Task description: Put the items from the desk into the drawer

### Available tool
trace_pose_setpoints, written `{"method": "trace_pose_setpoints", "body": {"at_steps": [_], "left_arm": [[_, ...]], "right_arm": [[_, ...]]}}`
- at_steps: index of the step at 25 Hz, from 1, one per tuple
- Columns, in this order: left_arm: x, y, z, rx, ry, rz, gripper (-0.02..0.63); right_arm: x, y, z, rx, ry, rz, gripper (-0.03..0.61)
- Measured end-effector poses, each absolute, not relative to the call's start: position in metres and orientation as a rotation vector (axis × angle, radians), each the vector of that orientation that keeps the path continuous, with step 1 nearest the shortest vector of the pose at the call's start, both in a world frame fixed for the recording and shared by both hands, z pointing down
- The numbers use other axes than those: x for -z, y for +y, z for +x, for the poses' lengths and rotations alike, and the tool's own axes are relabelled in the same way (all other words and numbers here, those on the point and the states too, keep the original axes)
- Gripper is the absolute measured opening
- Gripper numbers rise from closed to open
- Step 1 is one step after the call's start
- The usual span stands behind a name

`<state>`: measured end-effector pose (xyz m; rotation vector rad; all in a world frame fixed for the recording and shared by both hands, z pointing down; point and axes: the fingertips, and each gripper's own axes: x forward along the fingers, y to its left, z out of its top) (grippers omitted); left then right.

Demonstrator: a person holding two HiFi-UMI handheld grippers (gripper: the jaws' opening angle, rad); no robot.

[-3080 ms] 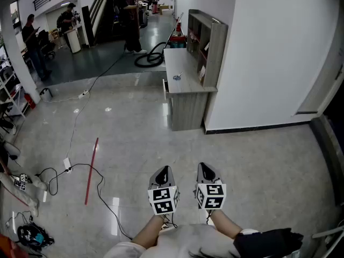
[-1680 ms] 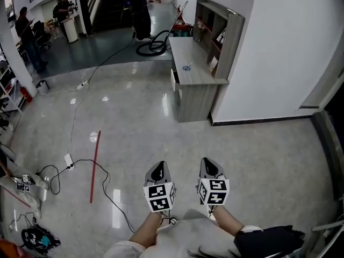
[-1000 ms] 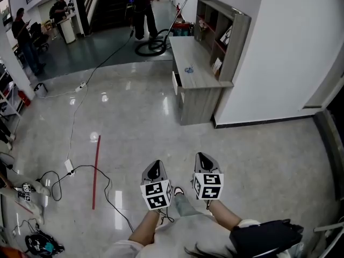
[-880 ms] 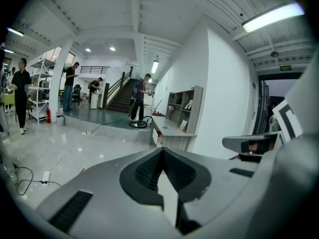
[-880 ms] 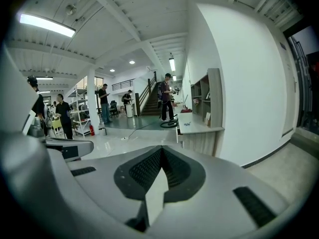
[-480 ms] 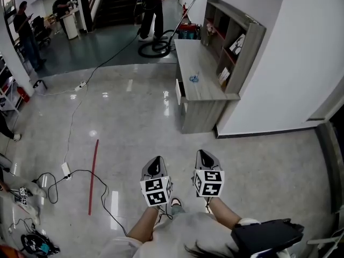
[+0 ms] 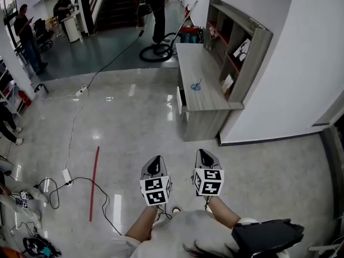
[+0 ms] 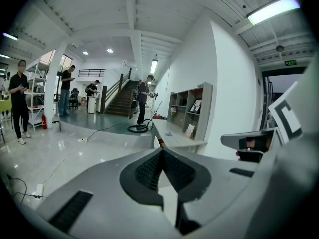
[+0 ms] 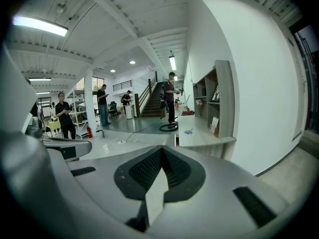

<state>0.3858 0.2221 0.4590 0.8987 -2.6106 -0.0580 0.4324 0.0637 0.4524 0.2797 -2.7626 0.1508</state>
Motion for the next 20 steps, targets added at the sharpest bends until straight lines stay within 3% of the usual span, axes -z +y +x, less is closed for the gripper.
{"method": "trace_pose_setpoints", "body": {"at_steps": [20], "left_arm": [[-0.494, 0.184, 0.287, 0.035, -2.535, 0.94, -0.003]], "right_arm": [[-0.492, 0.037, 0.345, -0.12, -2.67, 0.274, -0.002]]}}
